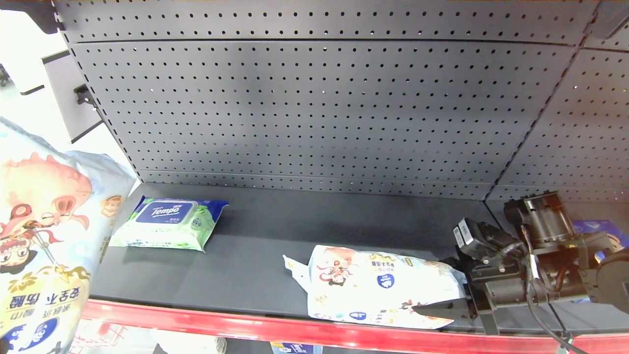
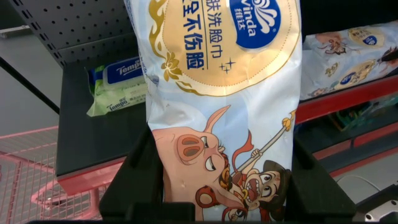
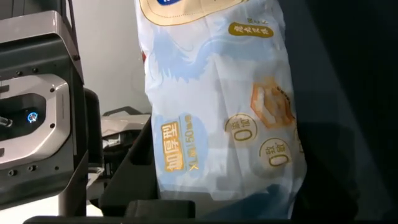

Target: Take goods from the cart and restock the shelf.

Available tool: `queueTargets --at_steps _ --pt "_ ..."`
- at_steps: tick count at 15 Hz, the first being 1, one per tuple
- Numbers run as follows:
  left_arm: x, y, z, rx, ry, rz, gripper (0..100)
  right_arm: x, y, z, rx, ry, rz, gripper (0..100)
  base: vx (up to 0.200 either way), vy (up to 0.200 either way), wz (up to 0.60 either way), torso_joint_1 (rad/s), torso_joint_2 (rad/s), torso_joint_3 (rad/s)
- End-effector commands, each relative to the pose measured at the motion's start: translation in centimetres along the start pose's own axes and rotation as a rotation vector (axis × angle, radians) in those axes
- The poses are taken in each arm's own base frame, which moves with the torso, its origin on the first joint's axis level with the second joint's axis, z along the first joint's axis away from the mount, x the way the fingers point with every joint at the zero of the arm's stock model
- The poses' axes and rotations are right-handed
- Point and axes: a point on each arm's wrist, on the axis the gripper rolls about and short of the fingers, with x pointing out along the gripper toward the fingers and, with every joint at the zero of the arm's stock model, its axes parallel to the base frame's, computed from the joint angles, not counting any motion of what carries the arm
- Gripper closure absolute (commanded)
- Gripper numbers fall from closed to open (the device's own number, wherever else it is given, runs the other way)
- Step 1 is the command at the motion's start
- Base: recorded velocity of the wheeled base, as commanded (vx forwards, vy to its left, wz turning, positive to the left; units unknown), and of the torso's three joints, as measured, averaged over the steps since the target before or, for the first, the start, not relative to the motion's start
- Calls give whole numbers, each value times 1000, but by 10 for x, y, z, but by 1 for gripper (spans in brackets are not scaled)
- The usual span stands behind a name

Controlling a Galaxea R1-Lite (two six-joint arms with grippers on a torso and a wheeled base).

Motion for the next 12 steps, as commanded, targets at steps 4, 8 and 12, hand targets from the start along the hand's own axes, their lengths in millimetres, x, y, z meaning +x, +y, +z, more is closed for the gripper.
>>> queueTargets --at_steps 4,8,12 --pt "-2 0 0 1 -10 1 100 1 0 -1 5 4 5 100 0 0 0 0 0 0" --pt "-2 0 -1 1 -10 1 100 1 0 -1 5 7 -2 0 0 0 0 0 0 0" --pt "-1 0 -1 0 -4 1 100 -12 2 2 -9 -8 -53 0 0 0 0 0 0 0"
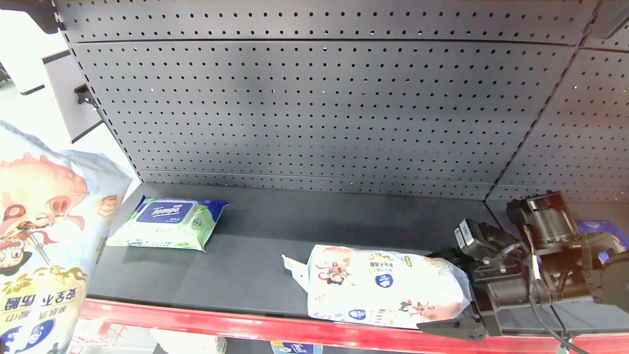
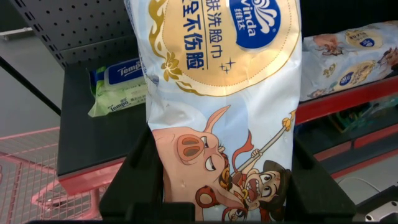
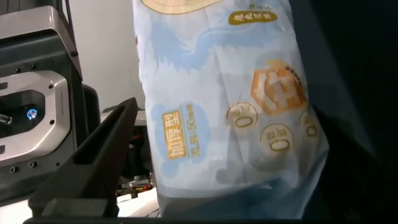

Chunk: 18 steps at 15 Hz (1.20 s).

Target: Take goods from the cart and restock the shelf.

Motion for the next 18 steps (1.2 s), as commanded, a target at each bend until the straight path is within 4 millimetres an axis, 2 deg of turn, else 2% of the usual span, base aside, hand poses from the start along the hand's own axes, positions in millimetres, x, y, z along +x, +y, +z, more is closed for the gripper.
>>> queueTargets --at_steps 1,6,9,11,12,14,16,18 --pt "2 0 0 -1 7 -6 100 -14 3 1 -13 -18 -45 0 0 0 0 0 0 0" --pt "17 1 6 -8 65 -76 100 -65 22 -9 17 -55 -236 0 0 0 0 0 0 0" --pt "32 2 17 -16 112 -100 100 -107 59 -18 20 -100 -459 0 0 0 0 0 0 0" --pt "43 4 22 -22 145 -118 100 -125 86 -18 81 -160 -595 0 0 0 0 0 0 0" --pt "51 4 26 -29 165 -159 100 -134 109 -15 150 -234 -688 0 0 0 0 0 0 0" --pt "68 5 32 -45 208 -230 100 -138 153 -18 272 -366 -902 0 0 0 0 0 0 0" --pt "88 6 42 -56 242 -292 100 -134 180 -26 315 -456 -1076 0 0 0 0 0 0 0" --pt "117 9 54 -63 284 -341 100 -125 199 -40 283 -505 -1188 0 0 0 0 0 0 0"
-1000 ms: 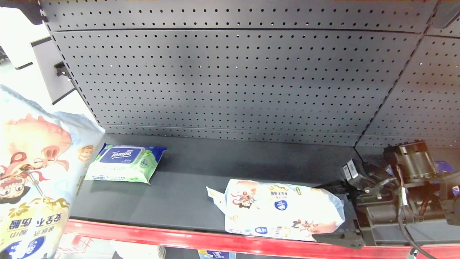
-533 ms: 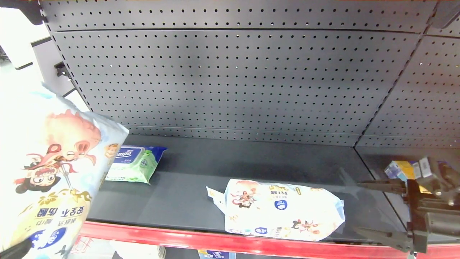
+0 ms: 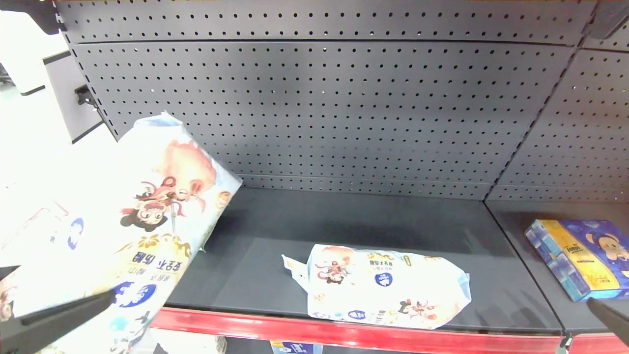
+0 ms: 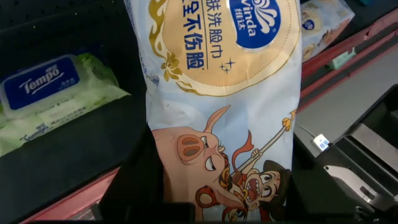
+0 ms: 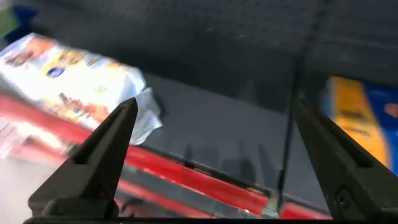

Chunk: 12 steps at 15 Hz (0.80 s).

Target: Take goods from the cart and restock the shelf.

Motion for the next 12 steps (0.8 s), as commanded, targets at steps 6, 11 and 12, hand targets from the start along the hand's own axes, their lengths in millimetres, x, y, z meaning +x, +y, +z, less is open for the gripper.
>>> queueTargets --at_steps 6,11,12 --pt "119 50 50 182 89 -134 100 -46 32 -39 15 -263 -207 0 0 0 0 0 0 0" --pt "175 74 64 348 77 -253 100 -45 32 -41 22 -254 -209 0 0 0 0 0 0 0" --pt "188 82 63 388 77 -274 100 -44 31 -43 27 -248 -214 0 0 0 0 0 0 0"
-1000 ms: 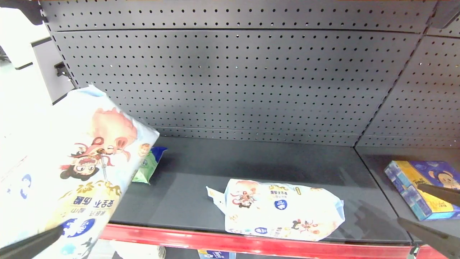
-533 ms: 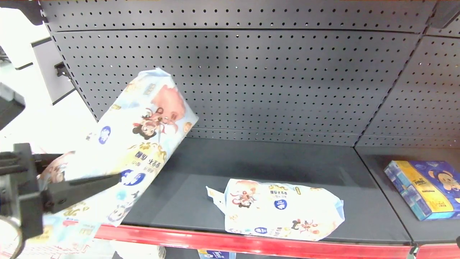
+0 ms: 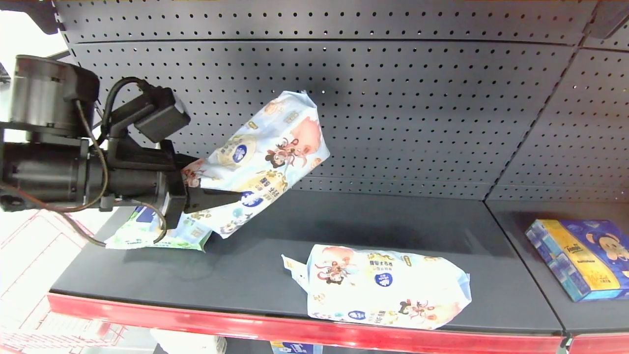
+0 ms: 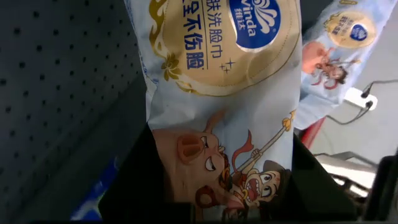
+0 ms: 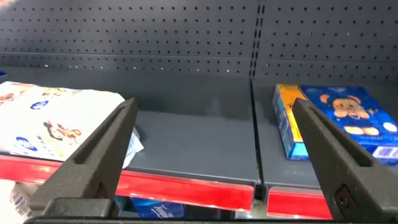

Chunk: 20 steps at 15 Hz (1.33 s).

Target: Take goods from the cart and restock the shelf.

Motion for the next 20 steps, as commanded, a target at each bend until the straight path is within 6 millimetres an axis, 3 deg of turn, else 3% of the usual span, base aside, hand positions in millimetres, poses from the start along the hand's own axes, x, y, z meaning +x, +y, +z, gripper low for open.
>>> queueTargets --at_steps 1,5,8,17,20 --pt "35 26 -13 33 24 -54 100 0 -1 -3 2 8 -11 0 0 0 0 0 0 0" --pt "73 59 -9 119 -17 -83 100 0 0 -2 0 3 -14 0 0 0 0 0 0 0" --pt "95 69 -10 188 -42 -114 100 -1 0 -1 -7 -8 -13 0 0 0 0 0 0 0" --pt "143 39 -13 298 -47 -259 100 -6 2 -4 -25 -43 -6 0 0 0 0 0 0 0" --pt "159 37 -11 319 -57 -279 100 -6 2 -4 -24 -41 -4 0 0 0 0 0 0 0"
